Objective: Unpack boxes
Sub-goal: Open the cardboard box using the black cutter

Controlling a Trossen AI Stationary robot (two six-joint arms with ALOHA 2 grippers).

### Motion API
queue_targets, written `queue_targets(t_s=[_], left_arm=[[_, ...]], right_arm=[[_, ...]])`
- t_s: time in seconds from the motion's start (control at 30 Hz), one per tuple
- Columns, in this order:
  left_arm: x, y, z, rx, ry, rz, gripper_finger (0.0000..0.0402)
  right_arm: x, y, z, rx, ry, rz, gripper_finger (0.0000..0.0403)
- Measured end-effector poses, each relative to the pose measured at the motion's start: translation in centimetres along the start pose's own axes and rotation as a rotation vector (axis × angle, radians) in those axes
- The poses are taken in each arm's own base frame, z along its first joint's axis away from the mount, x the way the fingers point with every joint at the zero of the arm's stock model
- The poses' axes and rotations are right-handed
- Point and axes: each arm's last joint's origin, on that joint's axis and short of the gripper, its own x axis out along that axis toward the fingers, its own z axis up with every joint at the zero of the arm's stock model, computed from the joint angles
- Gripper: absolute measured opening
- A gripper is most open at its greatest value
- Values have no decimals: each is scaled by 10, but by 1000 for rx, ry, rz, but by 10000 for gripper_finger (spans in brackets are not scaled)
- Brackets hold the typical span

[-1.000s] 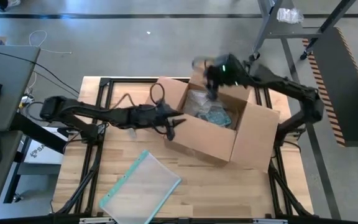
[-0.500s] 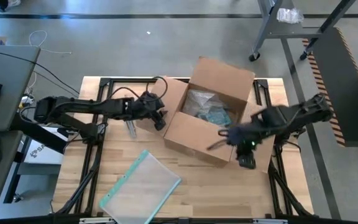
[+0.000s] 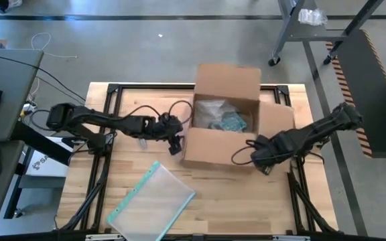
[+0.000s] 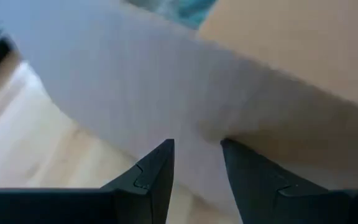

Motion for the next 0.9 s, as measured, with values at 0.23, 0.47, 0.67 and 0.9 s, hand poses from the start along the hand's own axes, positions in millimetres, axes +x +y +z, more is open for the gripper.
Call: queue_targets(t_s=[0.23, 0.47, 0.67, 0.9], left_arm=[[11, 0, -3, 32, -38, 207, 126], [0, 7, 0, 17, -60, 306, 126], [-18, 10, 4, 7, -99, 299, 126], [-63, 7, 5, 20, -168, 205, 126]], right_arm=[[4, -28, 38, 72, -249, -237, 128], [-41, -43, 53, 53, -262, -161, 128], [-96, -46, 78, -46, -504, 84, 128], [-63, -93, 146, -120, -532, 220, 128]])
